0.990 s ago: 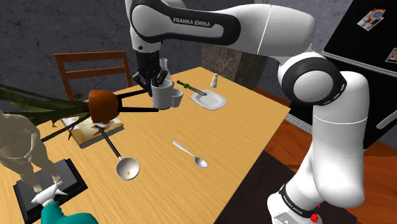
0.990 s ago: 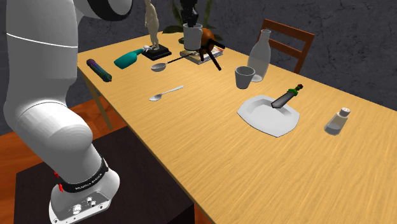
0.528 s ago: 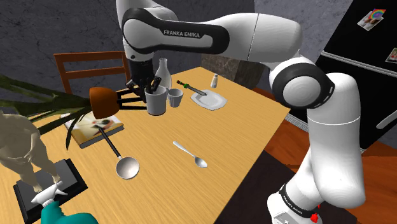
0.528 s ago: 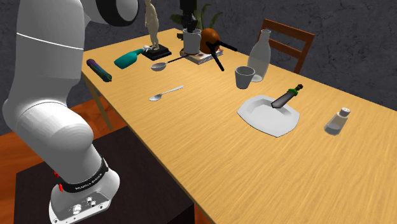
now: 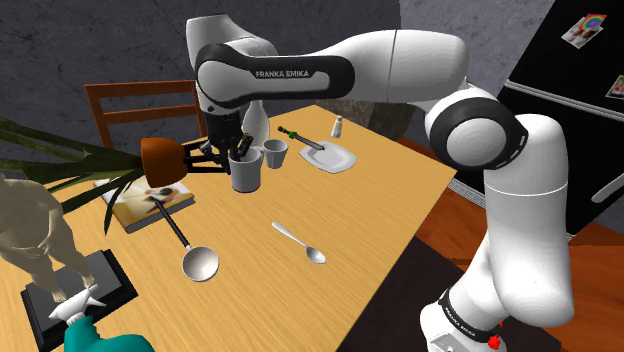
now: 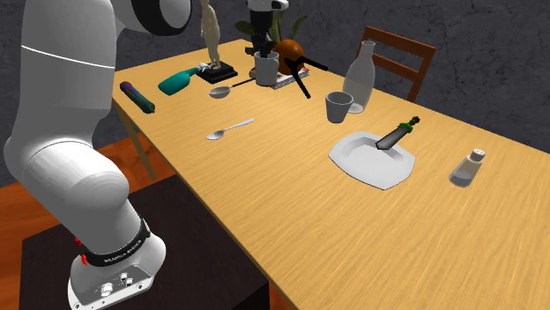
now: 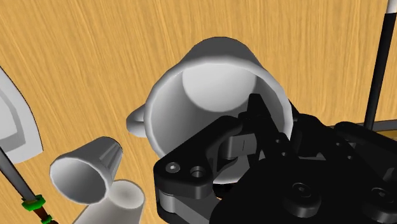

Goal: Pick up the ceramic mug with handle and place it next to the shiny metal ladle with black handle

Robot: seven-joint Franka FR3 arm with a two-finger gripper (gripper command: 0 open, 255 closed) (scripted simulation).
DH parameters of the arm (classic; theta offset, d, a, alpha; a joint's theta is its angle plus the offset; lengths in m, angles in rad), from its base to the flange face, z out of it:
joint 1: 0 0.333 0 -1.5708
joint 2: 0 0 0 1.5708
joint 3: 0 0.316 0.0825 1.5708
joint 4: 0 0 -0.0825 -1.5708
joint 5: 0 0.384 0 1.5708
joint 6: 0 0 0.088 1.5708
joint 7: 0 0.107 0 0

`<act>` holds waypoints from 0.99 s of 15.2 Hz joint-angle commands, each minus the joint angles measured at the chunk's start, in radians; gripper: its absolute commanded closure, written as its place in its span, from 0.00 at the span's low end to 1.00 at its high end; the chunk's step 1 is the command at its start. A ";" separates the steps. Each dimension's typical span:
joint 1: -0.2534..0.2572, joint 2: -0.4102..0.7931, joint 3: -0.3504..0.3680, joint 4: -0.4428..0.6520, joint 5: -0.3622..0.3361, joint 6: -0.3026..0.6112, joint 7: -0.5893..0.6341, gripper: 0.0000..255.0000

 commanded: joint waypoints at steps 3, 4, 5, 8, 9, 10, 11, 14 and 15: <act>-0.003 -0.003 0.000 -0.060 0.000 0.057 0.003 1.00; -0.003 -0.002 -0.001 -0.072 -0.001 0.070 0.004 1.00; -0.003 -0.001 -0.001 -0.083 -0.001 0.082 0.004 1.00; -0.004 0.005 -0.001 -0.115 -0.002 0.120 0.006 1.00; -0.005 0.007 -0.002 -0.124 -0.003 0.132 0.007 1.00; -0.005 0.010 -0.002 -0.134 -0.003 0.144 0.007 1.00; -0.005 0.012 -0.002 -0.143 -0.004 0.156 0.008 1.00; -0.006 0.022 -0.003 -0.168 -0.006 0.190 0.010 1.00; -0.006 0.026 -0.004 -0.176 -0.007 0.202 0.011 1.00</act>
